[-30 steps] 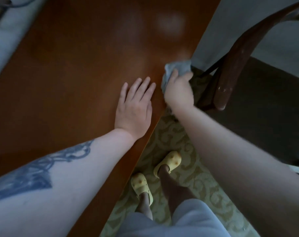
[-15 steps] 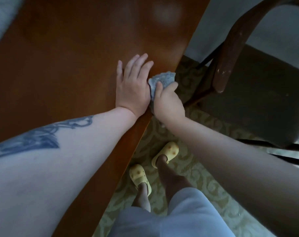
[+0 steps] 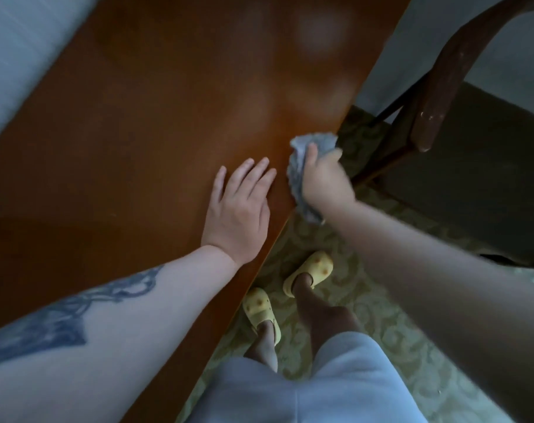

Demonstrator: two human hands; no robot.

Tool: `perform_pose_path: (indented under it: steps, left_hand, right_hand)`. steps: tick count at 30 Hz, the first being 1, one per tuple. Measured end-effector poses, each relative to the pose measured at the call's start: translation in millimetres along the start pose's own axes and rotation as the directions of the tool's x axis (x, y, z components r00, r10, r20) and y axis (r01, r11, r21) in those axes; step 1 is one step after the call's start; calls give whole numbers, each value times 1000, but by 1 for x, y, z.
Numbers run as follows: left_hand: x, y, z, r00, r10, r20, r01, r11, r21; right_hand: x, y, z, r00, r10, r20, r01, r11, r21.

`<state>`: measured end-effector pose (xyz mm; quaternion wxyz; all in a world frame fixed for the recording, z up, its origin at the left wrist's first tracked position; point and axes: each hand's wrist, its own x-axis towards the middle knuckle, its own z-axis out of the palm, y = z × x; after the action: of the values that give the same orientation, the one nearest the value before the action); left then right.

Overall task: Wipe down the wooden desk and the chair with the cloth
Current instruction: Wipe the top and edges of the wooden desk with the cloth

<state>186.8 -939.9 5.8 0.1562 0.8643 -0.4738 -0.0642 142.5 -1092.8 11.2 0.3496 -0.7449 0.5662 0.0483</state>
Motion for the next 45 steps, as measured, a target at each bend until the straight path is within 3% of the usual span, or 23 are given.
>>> perform_pose_path:
  steps: [3,6,9,11,16,19,21,24,28,32,36,38,42,45]
  left_hand:
    - [-3,0,1,1000,-3,-8,3,1000,1]
    - [-2,0,2,1000,6,-10,-6,1000,4]
    - [0,-1,3,1000,5,-15,-5,1000,13]
    - [0,0,1,1000,17,-12,-16,1000,20]
    - [0,0,0,1000,16,-3,-16,1000,21]
    - [1,-1,0,1000,23,0,-23,1000,12]
    - [-1,-3,1,1000,20,14,-20,1000,7]
    - [-1,-1,1,999,36,7,-36,999,20]
    - [-2,-1,0,1000,21,-12,-21,1000,8]
    - [-1,-1,1,999,26,-34,-27,1000,-14]
    - [-8,-9,-7,994,71,85,-63,993,-96]
    - [-26,-18,-14,981,112,158,-113,994,-3]
    - [-82,-36,-25,992,22,121,-33,995,89]
    - [-120,-45,-22,988,-6,151,-2,999,54]
  right_hand:
    - [50,-23,-25,996,59,-62,-60,998,-10]
    - [19,-18,-5,993,19,-117,-14,999,40]
    - [-47,5,24,1000,-14,-18,16,990,138]
    - [-44,5,17,999,4,38,-4,1000,18]
    - [39,-35,-25,978,206,17,-204,950,238]
    - [-9,-21,4,996,78,-49,-63,965,256]
    - [-63,0,26,1000,20,-14,-16,964,266]
    - [-54,2,23,999,46,26,-48,994,100]
    - [19,-23,-19,997,46,59,-50,995,84]
    - [-3,-17,-2,999,32,-40,-34,998,-45]
    - [-105,18,36,995,-58,86,46,990,135]
    - [-85,16,29,994,-34,100,24,995,96]
    - [-4,-14,-1,995,24,96,-35,993,115]
    - [-44,-16,29,995,99,-11,-87,924,373]
